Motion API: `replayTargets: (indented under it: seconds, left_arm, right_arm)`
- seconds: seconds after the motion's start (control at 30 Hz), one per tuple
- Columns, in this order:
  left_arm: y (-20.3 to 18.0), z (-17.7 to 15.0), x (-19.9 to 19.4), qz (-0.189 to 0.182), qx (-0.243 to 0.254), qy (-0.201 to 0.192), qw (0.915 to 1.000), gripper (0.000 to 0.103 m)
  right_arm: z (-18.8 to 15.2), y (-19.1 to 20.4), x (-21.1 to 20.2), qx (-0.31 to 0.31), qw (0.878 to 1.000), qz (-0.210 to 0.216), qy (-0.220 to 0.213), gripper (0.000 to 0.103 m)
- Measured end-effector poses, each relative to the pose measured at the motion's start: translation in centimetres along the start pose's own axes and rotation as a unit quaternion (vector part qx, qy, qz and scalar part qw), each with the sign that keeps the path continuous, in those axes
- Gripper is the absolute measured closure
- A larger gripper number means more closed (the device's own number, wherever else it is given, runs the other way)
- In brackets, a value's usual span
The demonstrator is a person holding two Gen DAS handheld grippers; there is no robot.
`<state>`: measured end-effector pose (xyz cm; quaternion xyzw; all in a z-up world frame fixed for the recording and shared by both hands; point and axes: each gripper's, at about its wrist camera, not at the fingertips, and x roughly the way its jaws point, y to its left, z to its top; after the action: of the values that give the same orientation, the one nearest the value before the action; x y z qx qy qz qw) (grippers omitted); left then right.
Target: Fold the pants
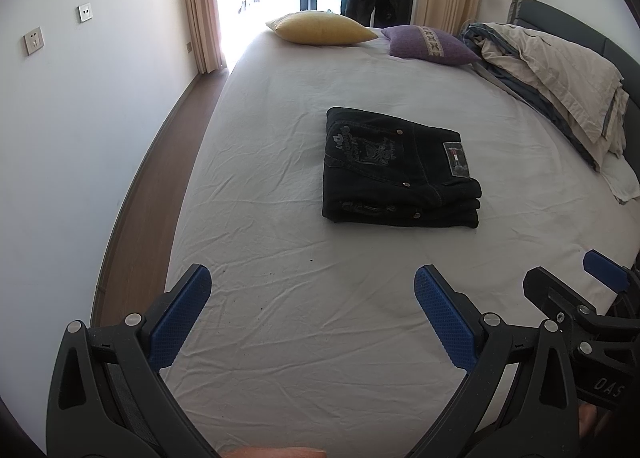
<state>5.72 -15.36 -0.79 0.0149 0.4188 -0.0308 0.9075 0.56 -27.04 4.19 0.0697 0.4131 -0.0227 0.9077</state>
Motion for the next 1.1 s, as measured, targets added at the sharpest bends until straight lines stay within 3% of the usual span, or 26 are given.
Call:
replayTargets:
  seconds: [1.1]
  left_arm:
    - [0.81,0.44,0.48,0.007,-0.003,0.003,1.0,0.0]
  right_arm:
    - [0.0,-0.32,-0.07,0.0,1.0,0.0,0.001,0.0]
